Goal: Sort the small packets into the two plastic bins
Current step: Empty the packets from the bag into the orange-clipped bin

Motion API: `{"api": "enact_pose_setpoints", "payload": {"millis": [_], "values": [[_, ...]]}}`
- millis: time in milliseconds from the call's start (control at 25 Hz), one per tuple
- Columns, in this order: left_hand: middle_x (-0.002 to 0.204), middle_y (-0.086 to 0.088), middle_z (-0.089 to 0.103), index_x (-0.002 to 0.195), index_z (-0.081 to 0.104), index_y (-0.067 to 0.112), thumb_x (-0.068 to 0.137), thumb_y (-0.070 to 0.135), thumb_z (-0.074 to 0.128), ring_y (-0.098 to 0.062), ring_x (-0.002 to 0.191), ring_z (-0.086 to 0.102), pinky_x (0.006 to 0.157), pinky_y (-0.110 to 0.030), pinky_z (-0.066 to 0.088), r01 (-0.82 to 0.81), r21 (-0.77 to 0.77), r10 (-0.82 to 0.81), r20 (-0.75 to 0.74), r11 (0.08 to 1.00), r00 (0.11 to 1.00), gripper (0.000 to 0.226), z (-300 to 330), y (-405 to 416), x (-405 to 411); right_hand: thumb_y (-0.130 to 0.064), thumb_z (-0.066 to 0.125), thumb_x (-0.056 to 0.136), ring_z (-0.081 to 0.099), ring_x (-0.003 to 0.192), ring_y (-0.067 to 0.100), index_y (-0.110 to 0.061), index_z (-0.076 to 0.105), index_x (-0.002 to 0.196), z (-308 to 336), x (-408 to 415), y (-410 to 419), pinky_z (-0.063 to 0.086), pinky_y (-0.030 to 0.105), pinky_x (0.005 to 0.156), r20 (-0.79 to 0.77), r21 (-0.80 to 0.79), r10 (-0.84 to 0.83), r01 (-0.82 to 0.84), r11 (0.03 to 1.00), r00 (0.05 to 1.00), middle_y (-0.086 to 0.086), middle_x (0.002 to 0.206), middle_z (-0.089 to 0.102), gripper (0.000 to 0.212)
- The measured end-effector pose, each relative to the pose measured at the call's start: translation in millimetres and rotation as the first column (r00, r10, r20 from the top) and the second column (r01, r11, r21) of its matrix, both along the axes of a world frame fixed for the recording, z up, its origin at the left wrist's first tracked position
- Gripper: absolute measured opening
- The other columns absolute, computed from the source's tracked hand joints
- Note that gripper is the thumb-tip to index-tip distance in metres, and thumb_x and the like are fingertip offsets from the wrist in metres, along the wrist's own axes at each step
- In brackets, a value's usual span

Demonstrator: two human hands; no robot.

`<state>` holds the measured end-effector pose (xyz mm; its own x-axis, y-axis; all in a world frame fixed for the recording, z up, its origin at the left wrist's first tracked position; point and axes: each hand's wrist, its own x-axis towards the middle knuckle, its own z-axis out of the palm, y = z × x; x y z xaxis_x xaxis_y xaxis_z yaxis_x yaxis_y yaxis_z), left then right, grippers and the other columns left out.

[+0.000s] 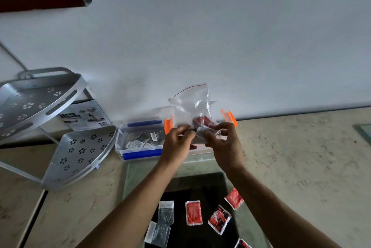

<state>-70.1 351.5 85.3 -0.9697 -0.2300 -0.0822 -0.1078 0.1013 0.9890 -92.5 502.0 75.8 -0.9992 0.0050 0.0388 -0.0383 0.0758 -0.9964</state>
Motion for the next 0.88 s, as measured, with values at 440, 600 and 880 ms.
{"api": "enact_pose_setpoints", "payload": {"millis": [440, 600, 880], "values": [[0.079, 0.003, 0.076, 0.086, 0.071, 0.026, 0.080, 0.035, 0.080, -0.017, 0.070, 0.074, 0.067, -0.037, 0.062, 0.016, -0.149, 0.001, 0.116, 0.989, 0.993, 0.014, 5, -27, -25, -0.031, 0.085, 0.075, 0.070, 0.060, 0.008, -0.015, 0.063, 0.115, 12, -31, 8, 0.058, 0.025, 0.055, 0.152, 0.236, 0.221, -0.253, 0.938, 0.963, 0.002, 0.085, 0.071, 0.048], [0.076, -0.002, 0.077, 0.079, 0.075, 0.012, 0.071, 0.039, 0.083, -0.024, 0.077, 0.074, 0.069, -0.039, 0.059, 0.062, -0.213, -0.011, 0.235, 0.975, 0.972, 0.029, 22, -33, -51, -0.041, 0.082, 0.075, 0.047, 0.045, 0.015, -0.016, 0.060, 0.065, 32, -54, 5, 0.038, 0.029, 0.050, 0.181, 0.377, 0.233, -0.286, 0.881, 0.956, -0.005, 0.051, 0.052, 0.034], [0.077, -0.013, 0.057, 0.098, 0.071, -0.003, 0.076, 0.014, 0.084, -0.017, 0.054, 0.044, 0.049, -0.026, 0.038, 0.058, 0.023, -0.062, 0.475, 0.998, 0.878, 0.031, 58, -33, -92, -0.036, 0.081, 0.078, 0.035, 0.047, 0.019, -0.006, 0.054, 0.060, 79, -94, -3, 0.029, 0.026, 0.050, 0.330, 0.435, 0.353, -0.473, 0.766, 0.875, 0.007, 0.052, 0.036, 0.044]]}}
